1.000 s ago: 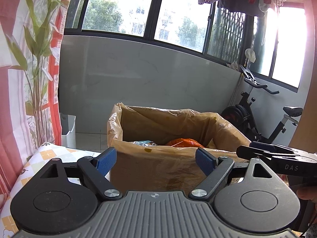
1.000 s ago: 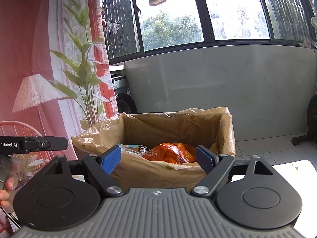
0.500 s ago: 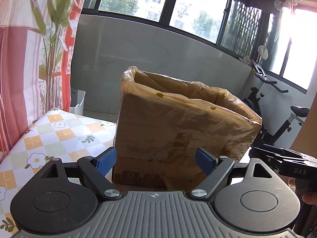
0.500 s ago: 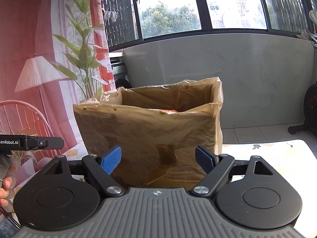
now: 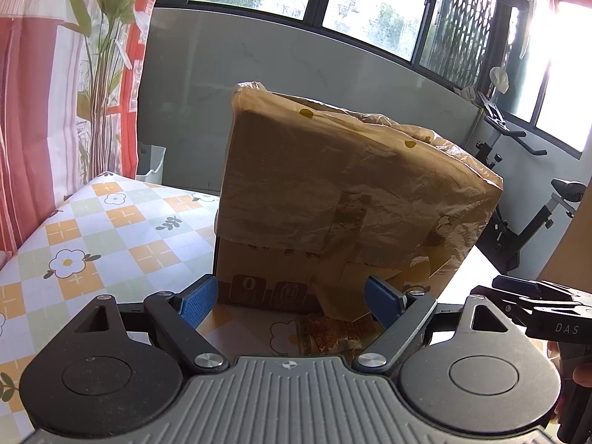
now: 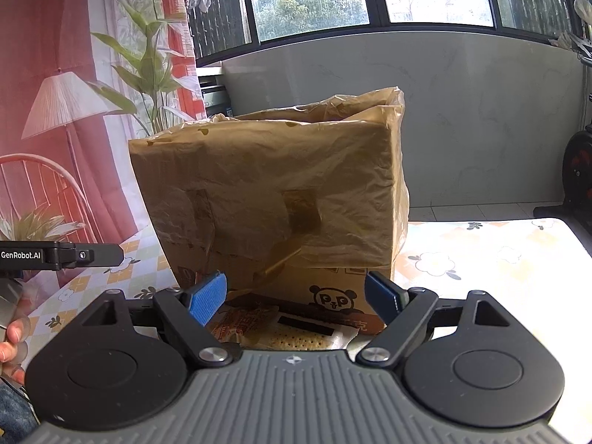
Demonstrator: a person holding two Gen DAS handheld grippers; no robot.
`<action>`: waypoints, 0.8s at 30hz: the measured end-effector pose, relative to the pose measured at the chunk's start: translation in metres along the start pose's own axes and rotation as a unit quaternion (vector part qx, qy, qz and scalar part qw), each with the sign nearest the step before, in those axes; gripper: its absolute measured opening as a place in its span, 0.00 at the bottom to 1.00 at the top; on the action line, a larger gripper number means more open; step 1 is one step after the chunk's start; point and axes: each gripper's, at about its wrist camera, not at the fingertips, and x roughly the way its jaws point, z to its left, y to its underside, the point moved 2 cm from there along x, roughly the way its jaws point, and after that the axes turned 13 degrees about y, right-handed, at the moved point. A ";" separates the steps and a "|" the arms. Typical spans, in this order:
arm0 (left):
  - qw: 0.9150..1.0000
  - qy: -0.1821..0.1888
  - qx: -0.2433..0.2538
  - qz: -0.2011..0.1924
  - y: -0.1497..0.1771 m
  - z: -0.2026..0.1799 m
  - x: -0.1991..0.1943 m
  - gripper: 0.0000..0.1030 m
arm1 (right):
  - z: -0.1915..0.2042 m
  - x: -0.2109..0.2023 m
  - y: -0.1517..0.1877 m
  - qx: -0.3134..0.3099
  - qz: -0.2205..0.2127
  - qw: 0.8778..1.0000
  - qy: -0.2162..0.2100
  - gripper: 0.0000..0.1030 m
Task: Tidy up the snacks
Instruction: 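Move both open tools back down to the snacks beside the box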
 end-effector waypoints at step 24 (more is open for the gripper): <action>0.999 0.006 -0.010 0.052 0.038 -0.004 0.009 0.85 | 0.002 0.009 0.039 0.003 0.046 0.999 0.011 0.82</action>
